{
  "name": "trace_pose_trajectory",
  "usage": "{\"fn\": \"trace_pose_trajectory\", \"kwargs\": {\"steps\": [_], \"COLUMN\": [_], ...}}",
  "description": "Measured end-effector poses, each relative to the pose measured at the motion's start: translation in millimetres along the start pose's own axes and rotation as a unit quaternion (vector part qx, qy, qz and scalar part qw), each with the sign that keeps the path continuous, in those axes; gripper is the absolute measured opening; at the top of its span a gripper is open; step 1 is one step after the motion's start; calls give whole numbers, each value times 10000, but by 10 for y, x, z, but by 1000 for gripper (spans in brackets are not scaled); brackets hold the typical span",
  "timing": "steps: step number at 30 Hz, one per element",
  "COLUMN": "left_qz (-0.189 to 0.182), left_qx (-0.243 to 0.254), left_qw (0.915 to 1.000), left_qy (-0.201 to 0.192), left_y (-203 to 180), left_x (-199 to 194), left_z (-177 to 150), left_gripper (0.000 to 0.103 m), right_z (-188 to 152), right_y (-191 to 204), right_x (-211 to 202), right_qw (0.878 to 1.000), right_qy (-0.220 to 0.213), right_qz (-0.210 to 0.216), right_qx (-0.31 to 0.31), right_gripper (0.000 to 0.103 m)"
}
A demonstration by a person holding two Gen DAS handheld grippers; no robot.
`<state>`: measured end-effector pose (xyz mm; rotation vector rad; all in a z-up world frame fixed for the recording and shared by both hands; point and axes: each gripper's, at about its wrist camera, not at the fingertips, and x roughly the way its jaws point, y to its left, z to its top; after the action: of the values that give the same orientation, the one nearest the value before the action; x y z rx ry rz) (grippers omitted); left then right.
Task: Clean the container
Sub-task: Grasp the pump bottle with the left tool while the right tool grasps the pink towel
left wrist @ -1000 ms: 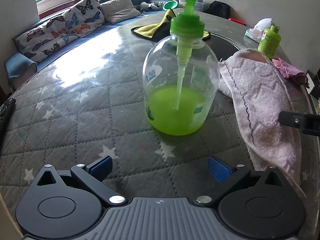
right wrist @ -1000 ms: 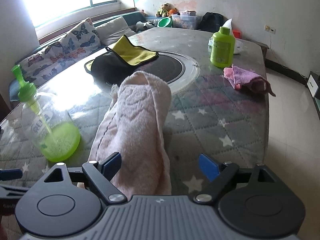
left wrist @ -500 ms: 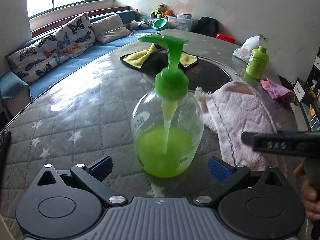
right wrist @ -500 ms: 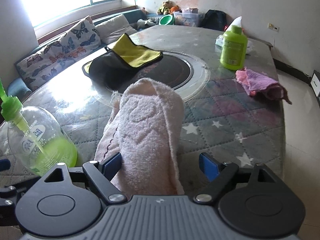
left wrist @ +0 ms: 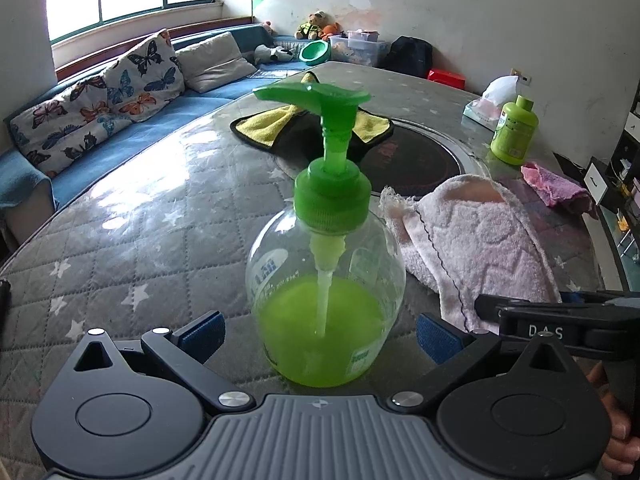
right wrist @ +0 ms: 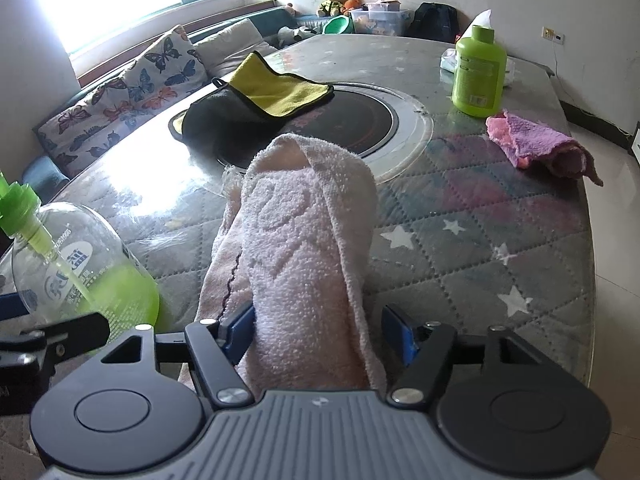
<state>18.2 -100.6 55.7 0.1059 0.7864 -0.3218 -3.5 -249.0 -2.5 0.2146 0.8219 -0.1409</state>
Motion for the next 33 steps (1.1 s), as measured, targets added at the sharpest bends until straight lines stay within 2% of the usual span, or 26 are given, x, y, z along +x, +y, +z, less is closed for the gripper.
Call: {"fn": "trace_pose_trajectory", "kwargs": {"steps": [6, 13, 19, 22, 24, 27, 30, 33], "left_qz": [33, -439, -420, -500, -506, -521, -526, -544], "left_qx": [216, -125, -158, -207, -204, -191, -171, -145], "left_qw": [9995, 9988, 9989, 9985, 9985, 9985, 9985, 9984], "left_qy": [-242, -180, -153, -89, -48, -27, -32, -38], "left_y": [-29, 74, 95, 121, 131, 137, 143, 150], "left_x": [9, 73, 95, 111, 123, 139, 142, 137], "left_z": [2, 44, 64, 68, 57, 45, 36, 29], "left_gripper": [103, 103, 103, 97, 90, 88, 88, 87], "right_z": [-7, -28, -45, -45, -42, -41, -38, -28], "right_y": [-24, -1, 17, 17, 15, 13, 1, -6], "right_x": [23, 31, 31, 31, 31, 29, 27, 18], "right_qw": [10000, 10000, 9999, 9999, 10000, 10000, 10000, 10000], "right_qy": [31, -17, -56, -58, -53, -48, -42, -21], "right_qz": [23, -35, -74, -72, -68, -60, -41, 54], "right_qx": [89, 20, -52, -50, -37, -20, 8, 46], "right_gripper": [69, 69, 70, 70, 70, 70, 67, 59]}}
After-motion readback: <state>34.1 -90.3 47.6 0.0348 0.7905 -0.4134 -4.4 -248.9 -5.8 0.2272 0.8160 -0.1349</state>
